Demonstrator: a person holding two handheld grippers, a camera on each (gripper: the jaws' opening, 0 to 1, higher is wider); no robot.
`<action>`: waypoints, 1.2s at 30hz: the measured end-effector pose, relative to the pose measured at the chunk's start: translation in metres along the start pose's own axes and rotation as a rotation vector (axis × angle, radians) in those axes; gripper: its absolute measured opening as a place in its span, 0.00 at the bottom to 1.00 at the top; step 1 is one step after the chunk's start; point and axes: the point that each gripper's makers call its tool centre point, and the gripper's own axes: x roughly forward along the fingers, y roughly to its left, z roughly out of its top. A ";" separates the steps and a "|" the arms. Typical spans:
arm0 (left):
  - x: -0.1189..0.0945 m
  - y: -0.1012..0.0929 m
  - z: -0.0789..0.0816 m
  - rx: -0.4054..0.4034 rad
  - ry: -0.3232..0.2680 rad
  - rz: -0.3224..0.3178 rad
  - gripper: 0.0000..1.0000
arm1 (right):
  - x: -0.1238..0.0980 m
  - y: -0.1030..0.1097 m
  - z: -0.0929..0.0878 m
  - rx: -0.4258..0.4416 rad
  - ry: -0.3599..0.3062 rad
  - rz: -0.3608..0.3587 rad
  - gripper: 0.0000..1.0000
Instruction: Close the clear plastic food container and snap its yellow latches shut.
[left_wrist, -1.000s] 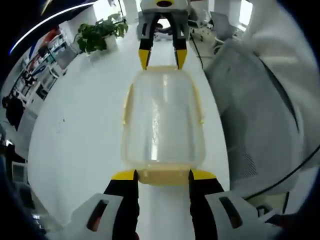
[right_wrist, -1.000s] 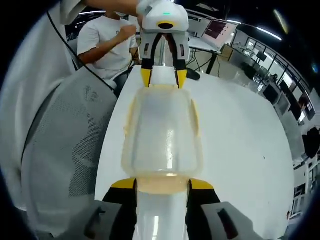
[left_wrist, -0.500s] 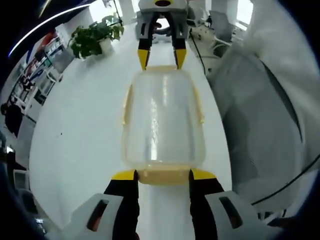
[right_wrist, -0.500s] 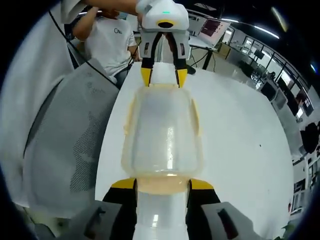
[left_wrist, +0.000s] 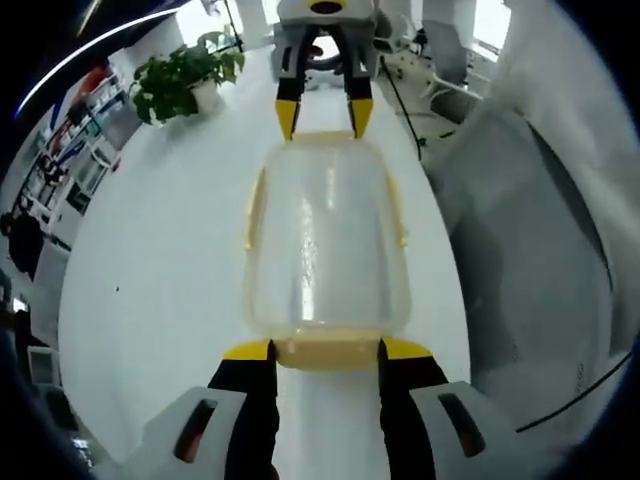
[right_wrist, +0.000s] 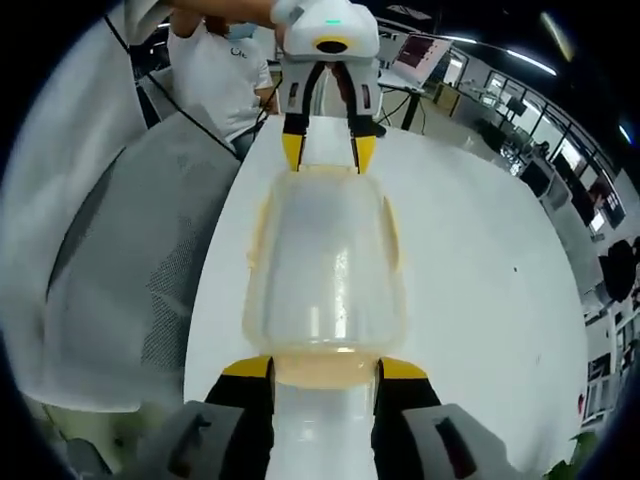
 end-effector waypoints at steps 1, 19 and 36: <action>0.002 0.000 0.001 0.000 0.001 -0.001 0.37 | -0.001 0.000 -0.003 -0.001 -0.001 0.003 0.36; 0.031 0.007 0.037 0.002 0.002 0.005 0.37 | -0.010 -0.007 -0.049 -0.012 0.025 0.011 0.36; 0.052 0.007 0.047 -0.004 0.014 -0.013 0.37 | -0.011 -0.009 -0.070 -0.015 0.042 0.022 0.36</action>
